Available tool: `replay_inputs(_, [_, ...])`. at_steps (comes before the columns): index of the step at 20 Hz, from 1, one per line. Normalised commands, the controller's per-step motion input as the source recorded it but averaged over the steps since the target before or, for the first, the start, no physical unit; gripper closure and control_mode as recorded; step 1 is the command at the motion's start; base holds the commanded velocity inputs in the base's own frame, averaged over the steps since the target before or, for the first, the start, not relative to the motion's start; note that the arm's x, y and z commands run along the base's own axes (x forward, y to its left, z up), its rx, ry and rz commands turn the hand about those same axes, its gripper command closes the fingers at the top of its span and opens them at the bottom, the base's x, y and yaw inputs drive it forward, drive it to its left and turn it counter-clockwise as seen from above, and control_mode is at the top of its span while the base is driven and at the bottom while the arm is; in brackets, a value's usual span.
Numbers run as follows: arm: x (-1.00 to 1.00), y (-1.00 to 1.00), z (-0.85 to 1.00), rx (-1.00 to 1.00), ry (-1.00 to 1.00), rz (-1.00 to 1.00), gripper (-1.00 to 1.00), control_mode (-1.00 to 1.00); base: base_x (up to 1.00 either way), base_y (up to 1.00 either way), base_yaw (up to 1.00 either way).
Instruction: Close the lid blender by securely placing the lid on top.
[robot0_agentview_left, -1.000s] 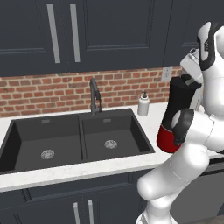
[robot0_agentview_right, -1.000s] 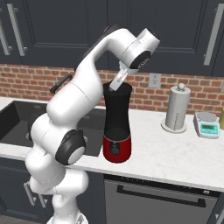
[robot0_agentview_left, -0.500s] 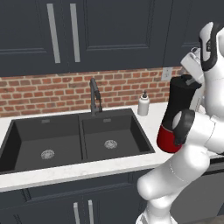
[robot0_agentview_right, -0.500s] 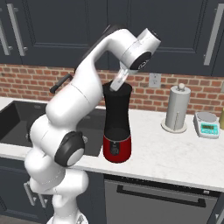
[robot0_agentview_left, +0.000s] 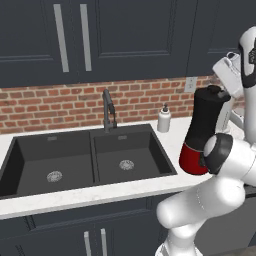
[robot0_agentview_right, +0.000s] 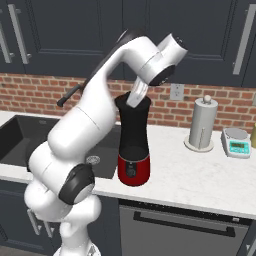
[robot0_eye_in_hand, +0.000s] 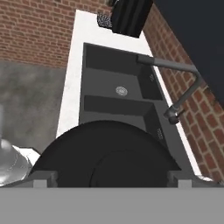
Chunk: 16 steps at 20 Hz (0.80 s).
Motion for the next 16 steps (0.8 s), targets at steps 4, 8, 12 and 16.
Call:
replay_inputs(4, [-0.44,0.00,0.11,0.02,-0.18,0.00,-1.00,-1.00,0.00,0.00,0.00])
replay_inputs(8, [-0.61,0.08,0.25,0.02,-0.17,0.00,-1.00,-1.00,0.00,0.00,0.00])
replay_inputs(12, [-0.67,0.43,0.25,0.00,-0.14,0.00,-1.00,-1.00,0.00,0.00,0.00])
replay_inputs(16, [-0.67,0.79,0.26,0.00,-0.08,0.00,-1.00,-1.00,0.00,0.00,0.00])
